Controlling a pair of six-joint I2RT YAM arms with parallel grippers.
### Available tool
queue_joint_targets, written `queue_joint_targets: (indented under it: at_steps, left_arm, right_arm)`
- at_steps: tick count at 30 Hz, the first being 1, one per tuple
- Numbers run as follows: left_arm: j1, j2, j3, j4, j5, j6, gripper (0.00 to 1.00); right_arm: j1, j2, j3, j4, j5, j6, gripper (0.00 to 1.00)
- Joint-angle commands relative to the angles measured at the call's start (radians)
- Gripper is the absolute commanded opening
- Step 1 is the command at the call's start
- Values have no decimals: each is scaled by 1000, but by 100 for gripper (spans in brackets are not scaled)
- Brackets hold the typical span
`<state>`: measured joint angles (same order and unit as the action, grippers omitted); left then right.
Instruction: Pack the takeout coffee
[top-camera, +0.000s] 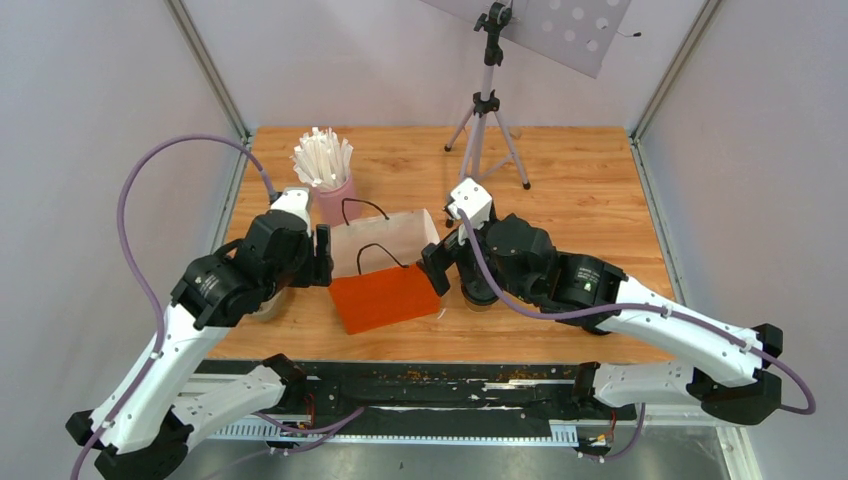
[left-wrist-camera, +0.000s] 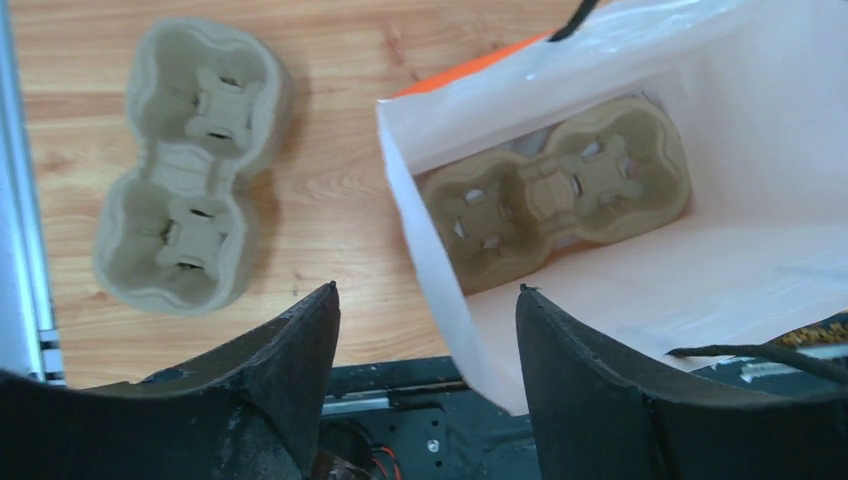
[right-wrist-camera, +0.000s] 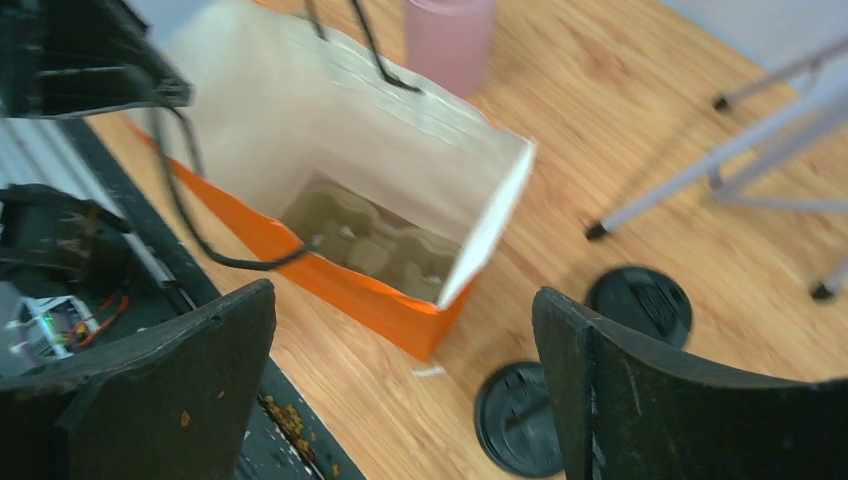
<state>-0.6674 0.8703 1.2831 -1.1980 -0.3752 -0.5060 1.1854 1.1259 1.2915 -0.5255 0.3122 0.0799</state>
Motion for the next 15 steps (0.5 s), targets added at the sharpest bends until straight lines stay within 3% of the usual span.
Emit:
queue_joint_targets:
  at_steps: [1, 8, 15]
  left_arm:
    - [-3, 15, -3, 87, 101, -5, 69]
    - [-3, 72, 84, -6, 62, 11, 39]
    - [-4, 48, 14, 49, 33, 8, 20]
  right_arm:
    - [-5, -21, 76, -186, 181, 118, 100]
    - [-5, -103, 76, -304, 165, 341, 100]
    - [-5, -147, 51, -326, 113, 407, 100]
